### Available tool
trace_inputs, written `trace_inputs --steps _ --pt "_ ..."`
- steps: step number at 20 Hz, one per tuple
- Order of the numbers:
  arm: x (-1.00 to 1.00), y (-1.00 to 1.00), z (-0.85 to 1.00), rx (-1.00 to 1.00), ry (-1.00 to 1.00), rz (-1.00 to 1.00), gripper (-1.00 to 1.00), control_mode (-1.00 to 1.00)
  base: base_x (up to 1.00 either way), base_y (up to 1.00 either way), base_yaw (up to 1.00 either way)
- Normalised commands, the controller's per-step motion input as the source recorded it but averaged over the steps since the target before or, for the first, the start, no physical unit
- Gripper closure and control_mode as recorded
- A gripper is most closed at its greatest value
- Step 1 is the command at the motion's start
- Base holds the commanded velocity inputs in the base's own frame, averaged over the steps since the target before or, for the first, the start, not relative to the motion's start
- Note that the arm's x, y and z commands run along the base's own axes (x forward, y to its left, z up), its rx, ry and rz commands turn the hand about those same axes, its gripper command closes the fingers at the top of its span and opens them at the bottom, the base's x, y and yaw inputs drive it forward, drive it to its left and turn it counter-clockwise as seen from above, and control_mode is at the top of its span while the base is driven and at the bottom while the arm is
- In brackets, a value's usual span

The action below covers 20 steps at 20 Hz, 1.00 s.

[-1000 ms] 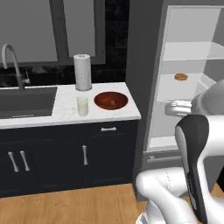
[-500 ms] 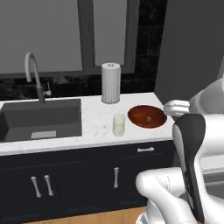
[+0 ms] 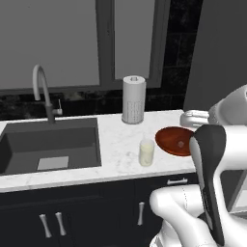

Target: Grab a lemon wedge from the fridge and one ice cube from the ice bowl, and put them in the glass of lemonade.

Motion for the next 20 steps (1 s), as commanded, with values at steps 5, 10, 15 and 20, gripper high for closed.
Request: trace_inputs --steps 5,10,15,20 --pt "0.0 0.0 0.0 0.0 0.0 0.0 1.0 1.0 0.63 0.12 0.0" --pt "0.13 0.01 -0.13 0.01 0.03 0.0 1.0 -1.0 0.22 0.04 0.0" --pt "0.45 0.02 -0.72 0.15 0.16 0.01 1.0 -1.0 0.0 0.0 0.0" --pt "0.09 0.29 -0.44 0.03 0.03 0.02 1.0 -1.0 0.0 0.0 0.0"
